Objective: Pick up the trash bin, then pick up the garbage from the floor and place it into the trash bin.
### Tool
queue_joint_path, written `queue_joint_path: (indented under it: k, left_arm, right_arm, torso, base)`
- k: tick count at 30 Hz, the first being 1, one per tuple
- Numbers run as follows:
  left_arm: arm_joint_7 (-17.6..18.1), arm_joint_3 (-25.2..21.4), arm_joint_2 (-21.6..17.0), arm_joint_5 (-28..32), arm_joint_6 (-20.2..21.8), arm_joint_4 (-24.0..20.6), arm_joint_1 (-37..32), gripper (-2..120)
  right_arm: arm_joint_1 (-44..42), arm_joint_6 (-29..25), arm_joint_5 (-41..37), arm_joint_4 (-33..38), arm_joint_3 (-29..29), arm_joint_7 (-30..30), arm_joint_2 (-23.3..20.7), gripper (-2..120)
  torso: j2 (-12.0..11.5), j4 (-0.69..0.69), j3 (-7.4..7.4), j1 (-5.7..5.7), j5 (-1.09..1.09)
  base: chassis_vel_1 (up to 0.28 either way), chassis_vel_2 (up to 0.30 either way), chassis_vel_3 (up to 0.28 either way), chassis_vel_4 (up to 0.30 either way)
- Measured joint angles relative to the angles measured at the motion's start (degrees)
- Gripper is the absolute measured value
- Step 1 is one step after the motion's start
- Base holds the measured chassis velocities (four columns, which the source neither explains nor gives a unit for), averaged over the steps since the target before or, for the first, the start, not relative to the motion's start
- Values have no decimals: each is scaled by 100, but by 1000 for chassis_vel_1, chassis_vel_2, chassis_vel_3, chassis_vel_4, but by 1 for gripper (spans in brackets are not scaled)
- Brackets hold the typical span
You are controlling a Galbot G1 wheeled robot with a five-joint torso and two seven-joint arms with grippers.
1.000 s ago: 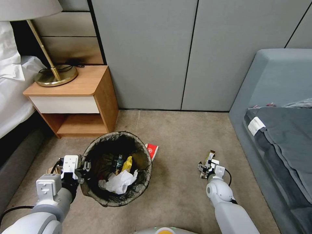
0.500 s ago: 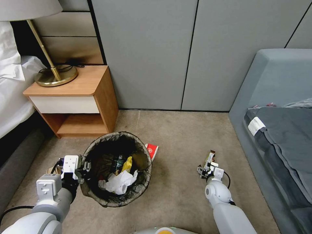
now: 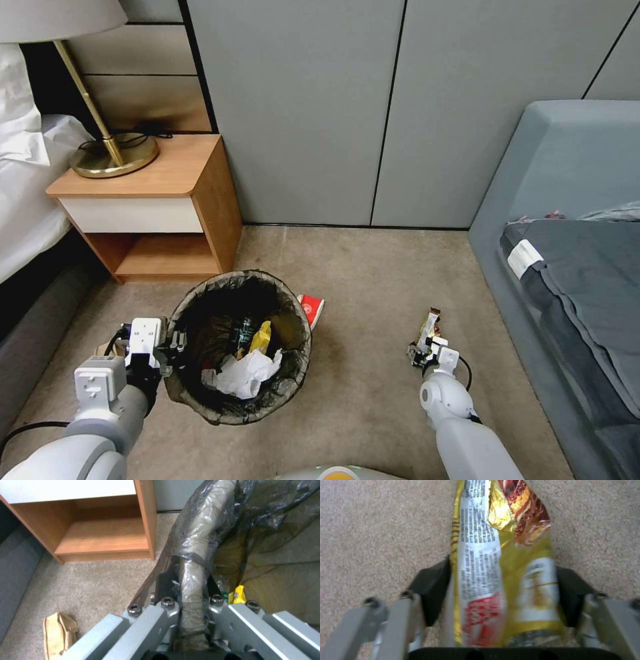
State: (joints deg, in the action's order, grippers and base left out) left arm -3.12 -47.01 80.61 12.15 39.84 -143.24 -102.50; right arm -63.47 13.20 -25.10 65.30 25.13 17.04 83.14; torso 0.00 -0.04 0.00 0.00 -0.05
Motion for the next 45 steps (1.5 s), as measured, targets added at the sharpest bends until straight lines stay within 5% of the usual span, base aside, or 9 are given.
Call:
queue_joint_path:
  k: [17,23,32,37,45]
  left_arm:
    - [-2,-7,4,7,1,0,20,0]
    - [-2,-1,13,4,1,0,19,0]
    - [-1,-2,3,11,4,0,27,0]
    - [2,16,-10,16,7,0,45,0]
    - [12,7,-62,60,15,0,49,0]
  right_arm:
    - [-106,-43,58,287,-27,-62,-26,0]
    - [-276,-55,214,883,-18,-98,-167,0]
    - [-770,245,32,2773,0,-329,-788,0]
    - [-973,359,-164,3985,-140,-442,-1376,0]
    - [-1008,447,-312,4902,-437,-701,-2217,0]
  torso:
    - [0,5,0,0,6]
    - [0,5,0,0,6]
    - [0,4,0,0,4]
    - [0,4,0,0,6]
    - [0,5,0,0,3]
  base:
    - [0,0,0,0]
    - [0,0,0,0]
    - [0,0,0,0]
    - [0,0,0,0]
    - [0,0,0,0]
